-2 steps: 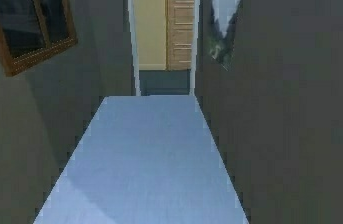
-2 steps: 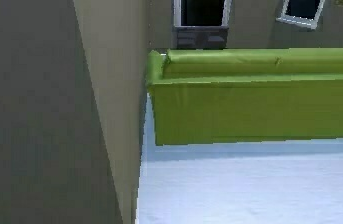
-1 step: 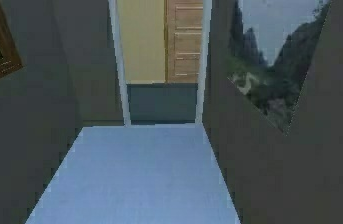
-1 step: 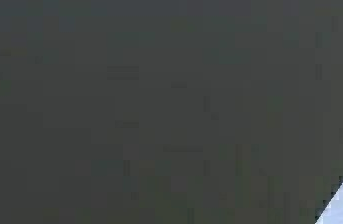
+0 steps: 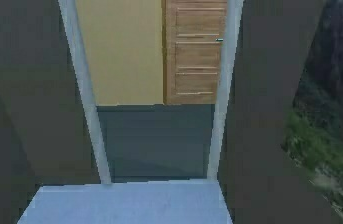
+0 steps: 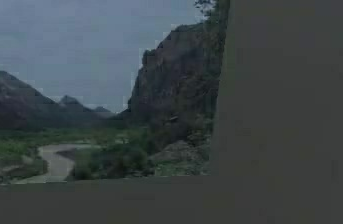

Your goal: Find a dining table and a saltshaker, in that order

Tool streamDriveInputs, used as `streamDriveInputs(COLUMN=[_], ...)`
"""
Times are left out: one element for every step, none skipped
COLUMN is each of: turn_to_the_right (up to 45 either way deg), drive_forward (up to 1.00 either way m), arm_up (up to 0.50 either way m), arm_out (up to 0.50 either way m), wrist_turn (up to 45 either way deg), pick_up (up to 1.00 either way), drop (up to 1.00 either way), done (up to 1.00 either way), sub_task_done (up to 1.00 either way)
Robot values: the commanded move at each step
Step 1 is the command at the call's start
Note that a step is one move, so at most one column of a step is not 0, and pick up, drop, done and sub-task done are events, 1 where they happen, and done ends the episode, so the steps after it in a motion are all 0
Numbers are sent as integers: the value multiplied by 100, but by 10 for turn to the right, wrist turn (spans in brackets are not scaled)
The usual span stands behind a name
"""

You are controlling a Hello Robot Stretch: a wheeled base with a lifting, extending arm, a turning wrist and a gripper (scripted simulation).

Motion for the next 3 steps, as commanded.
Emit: streamDriveInputs(turn_to_the_right=[0,0,450], drive_forward=[100,60,0], arm_up=[0,0,0], arm_out=[0,0,0], wrist_turn=[0,0,0], pick_up=[0,0,0], drop=[0,0,0], done=[0,0,0], sub_task_done=[0,0,0])
